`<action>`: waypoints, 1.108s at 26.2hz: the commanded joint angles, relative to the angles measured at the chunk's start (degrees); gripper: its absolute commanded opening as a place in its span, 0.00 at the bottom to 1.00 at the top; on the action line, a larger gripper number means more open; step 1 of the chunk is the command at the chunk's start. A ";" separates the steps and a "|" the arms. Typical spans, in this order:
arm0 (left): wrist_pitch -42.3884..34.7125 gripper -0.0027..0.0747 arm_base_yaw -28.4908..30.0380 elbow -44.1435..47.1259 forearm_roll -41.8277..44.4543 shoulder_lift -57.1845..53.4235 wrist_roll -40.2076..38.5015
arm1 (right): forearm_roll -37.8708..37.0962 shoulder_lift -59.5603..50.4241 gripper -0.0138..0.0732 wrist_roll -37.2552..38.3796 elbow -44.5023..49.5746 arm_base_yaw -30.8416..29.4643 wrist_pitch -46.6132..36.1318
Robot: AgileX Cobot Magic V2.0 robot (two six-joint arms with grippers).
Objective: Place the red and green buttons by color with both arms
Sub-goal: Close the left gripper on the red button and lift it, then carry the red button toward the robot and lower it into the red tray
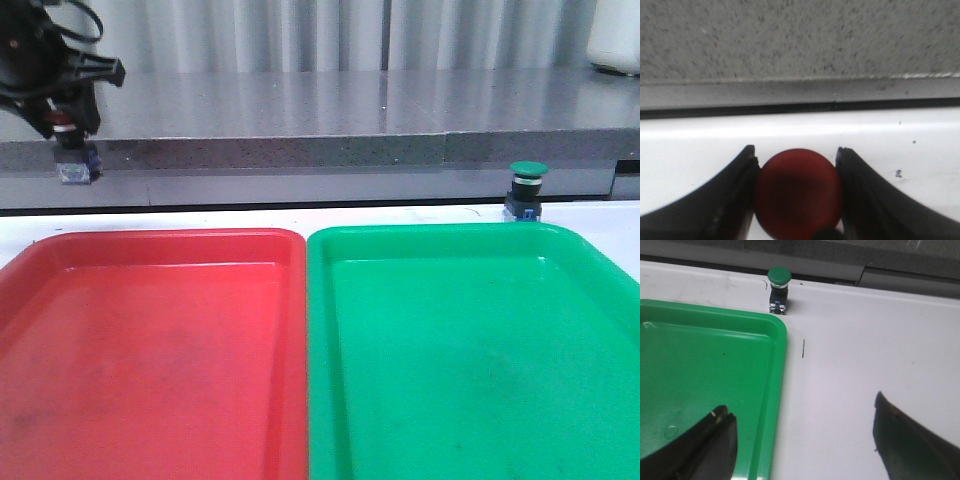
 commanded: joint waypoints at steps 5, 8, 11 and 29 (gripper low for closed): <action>-4.13 0.31 -3.34 9.05 -0.63 -16.84 -0.22 | -1.12 0.26 0.83 -0.48 -2.04 -0.33 -3.72; -6.76 0.31 -5.77 15.46 -0.52 -22.67 -0.22 | -1.12 0.26 0.83 -0.48 -2.04 -0.33 -3.72; -6.87 0.31 -8.55 21.40 -0.52 -28.00 -0.22 | -1.12 0.26 0.83 -0.48 -2.04 -0.33 -3.72; -12.85 0.31 -20.08 44.42 -1.40 -36.35 -0.22 | -1.12 0.26 0.83 -0.48 -2.04 -0.33 -3.72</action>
